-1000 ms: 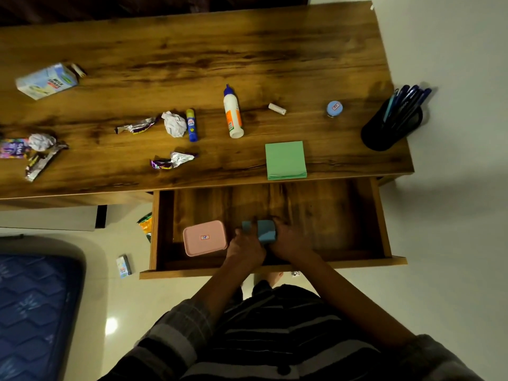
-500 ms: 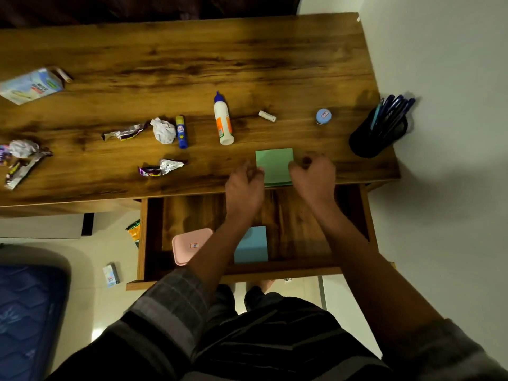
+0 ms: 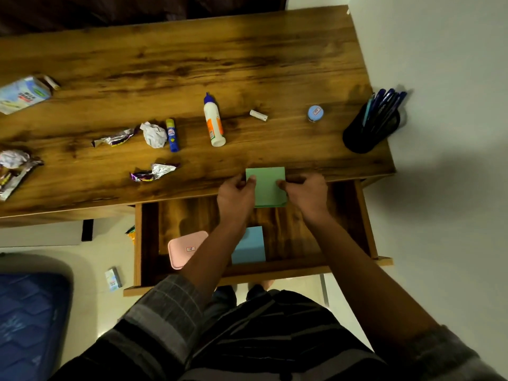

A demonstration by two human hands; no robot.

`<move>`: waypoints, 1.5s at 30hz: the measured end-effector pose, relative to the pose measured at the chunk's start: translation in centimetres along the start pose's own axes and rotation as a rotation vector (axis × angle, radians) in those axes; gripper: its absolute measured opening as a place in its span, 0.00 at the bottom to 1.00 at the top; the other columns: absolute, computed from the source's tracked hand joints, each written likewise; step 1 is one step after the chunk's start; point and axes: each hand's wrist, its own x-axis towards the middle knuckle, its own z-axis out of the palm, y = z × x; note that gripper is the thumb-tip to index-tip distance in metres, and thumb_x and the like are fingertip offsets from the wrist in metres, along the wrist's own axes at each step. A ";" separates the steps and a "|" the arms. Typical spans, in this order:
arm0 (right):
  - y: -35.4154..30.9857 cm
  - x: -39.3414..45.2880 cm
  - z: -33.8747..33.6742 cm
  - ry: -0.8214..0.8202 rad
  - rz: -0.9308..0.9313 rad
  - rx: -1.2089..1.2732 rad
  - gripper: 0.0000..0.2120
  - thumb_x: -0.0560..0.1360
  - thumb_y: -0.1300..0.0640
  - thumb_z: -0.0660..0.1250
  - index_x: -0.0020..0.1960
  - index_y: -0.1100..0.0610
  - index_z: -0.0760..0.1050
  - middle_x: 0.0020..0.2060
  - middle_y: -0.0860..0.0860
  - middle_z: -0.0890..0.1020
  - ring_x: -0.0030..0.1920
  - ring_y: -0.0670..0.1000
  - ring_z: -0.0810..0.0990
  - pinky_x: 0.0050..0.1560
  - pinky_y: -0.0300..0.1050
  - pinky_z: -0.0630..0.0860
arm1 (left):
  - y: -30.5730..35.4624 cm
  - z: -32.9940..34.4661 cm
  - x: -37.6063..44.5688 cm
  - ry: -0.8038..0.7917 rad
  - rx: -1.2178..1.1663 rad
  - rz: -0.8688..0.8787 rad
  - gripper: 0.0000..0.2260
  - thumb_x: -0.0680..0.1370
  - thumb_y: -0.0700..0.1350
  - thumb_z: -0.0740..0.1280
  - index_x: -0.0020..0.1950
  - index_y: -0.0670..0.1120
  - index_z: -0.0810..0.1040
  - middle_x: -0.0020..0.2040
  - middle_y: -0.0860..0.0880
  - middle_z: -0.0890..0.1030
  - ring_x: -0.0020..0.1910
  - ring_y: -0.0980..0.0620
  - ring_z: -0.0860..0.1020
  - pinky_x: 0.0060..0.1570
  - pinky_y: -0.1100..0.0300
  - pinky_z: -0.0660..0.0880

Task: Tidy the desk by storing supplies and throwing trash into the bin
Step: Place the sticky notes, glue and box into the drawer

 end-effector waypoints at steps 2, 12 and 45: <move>1.3 -1.4 -0.5 -0.012 0.027 0.054 0.11 0.73 0.54 0.77 0.54 0.55 0.84 0.50 0.50 0.86 0.49 0.48 0.84 0.49 0.48 0.83 | -1.6 -0.5 -0.8 0.041 0.049 0.020 0.12 0.81 0.47 0.69 0.63 0.46 0.83 0.55 0.51 0.84 0.53 0.52 0.82 0.48 0.61 0.80; 9.4 -3.4 -3.0 -0.125 0.107 -0.092 0.08 0.70 0.54 0.79 0.46 0.53 0.82 0.48 0.51 0.85 0.50 0.54 0.84 0.53 0.58 0.83 | -8.1 0.2 -2.5 -0.167 0.291 -0.087 0.13 0.77 0.46 0.75 0.60 0.44 0.86 0.57 0.47 0.86 0.56 0.51 0.84 0.57 0.61 0.78; 10.6 -1.8 1.1 -0.434 -0.270 -0.913 0.24 0.74 0.54 0.70 0.69 0.53 0.73 0.61 0.57 0.80 0.60 0.58 0.79 0.60 0.53 0.78 | -12.2 -1.5 -1.8 -0.298 1.103 0.078 0.27 0.80 0.50 0.67 0.78 0.49 0.65 0.75 0.41 0.63 0.70 0.39 0.68 0.69 0.48 0.69</move>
